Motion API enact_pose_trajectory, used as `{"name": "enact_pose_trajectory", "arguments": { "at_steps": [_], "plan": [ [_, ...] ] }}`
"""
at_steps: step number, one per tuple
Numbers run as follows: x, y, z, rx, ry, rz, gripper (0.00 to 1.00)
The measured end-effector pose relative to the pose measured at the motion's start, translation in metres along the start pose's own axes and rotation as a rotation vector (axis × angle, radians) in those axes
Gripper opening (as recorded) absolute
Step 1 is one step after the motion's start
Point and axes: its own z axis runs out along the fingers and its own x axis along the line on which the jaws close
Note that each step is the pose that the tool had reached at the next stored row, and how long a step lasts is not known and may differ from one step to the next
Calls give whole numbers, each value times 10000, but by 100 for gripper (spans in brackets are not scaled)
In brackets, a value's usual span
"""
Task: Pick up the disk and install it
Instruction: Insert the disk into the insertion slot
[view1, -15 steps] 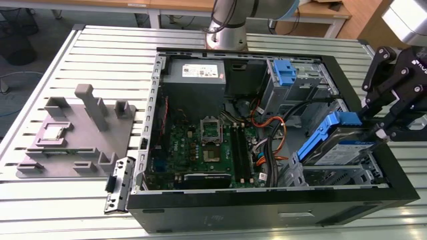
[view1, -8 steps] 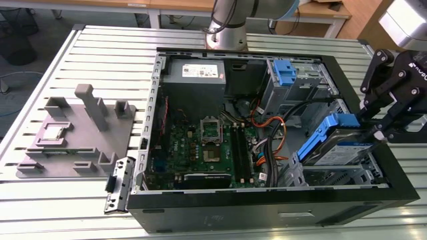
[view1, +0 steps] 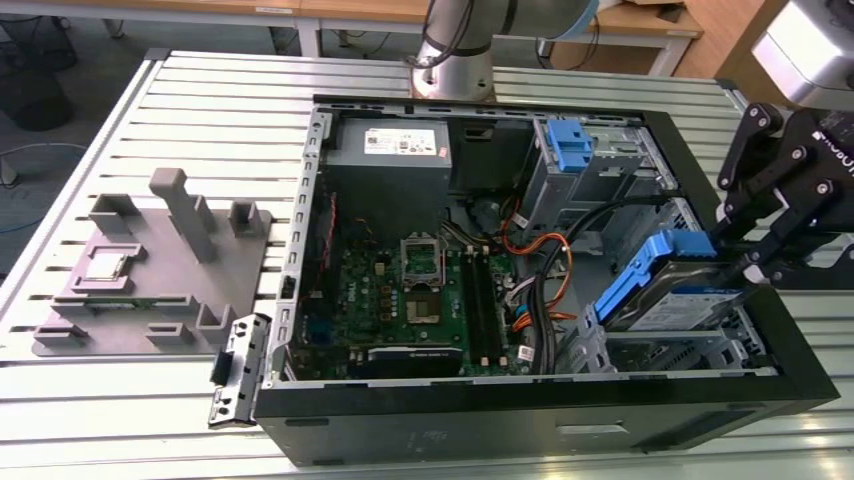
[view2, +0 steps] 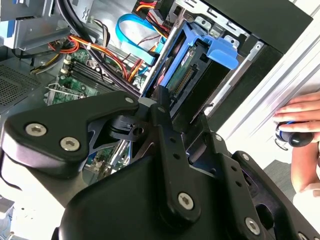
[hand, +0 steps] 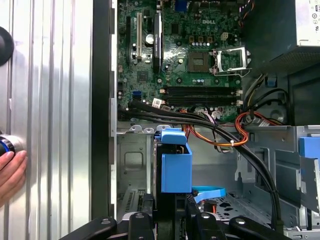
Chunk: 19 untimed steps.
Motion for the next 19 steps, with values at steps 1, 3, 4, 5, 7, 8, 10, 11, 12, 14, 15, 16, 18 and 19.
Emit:
{"name": "enact_pose_trajectory", "arguments": {
  "at_steps": [1, 3, 4, 5, 7, 8, 10, 11, 12, 14, 15, 16, 18, 19],
  "plan": [
    [0, 0, 5, 0, -2, -1, 35],
    [1, -1, 15, 0, -6, -1, 35],
    [1, -1, 19, 0, -5, -1, 36],
    [1, -1, 24, 0, -6, -1, 36],
    [2, -2, 34, 0, -10, -1, 42],
    [2, -2, 39, 0, -11, -1, 42],
    [3, -3, 48, 0, -14, -1, 42],
    [3, -3, 53, 0, -15, -2, 42],
    [4, -3, 58, 0, -16, -1, 42],
    [4, -4, 68, 0, -19, -1, 42],
    [4, -4, 72, 0, -19, -1, 42],
    [5, -4, 67, 0, -16, -1, 42],
    [1, -1, 20, 0, -18, -1, 42],
    [1, -1, 14, 0, -19, -1, 42]
  ]
}}
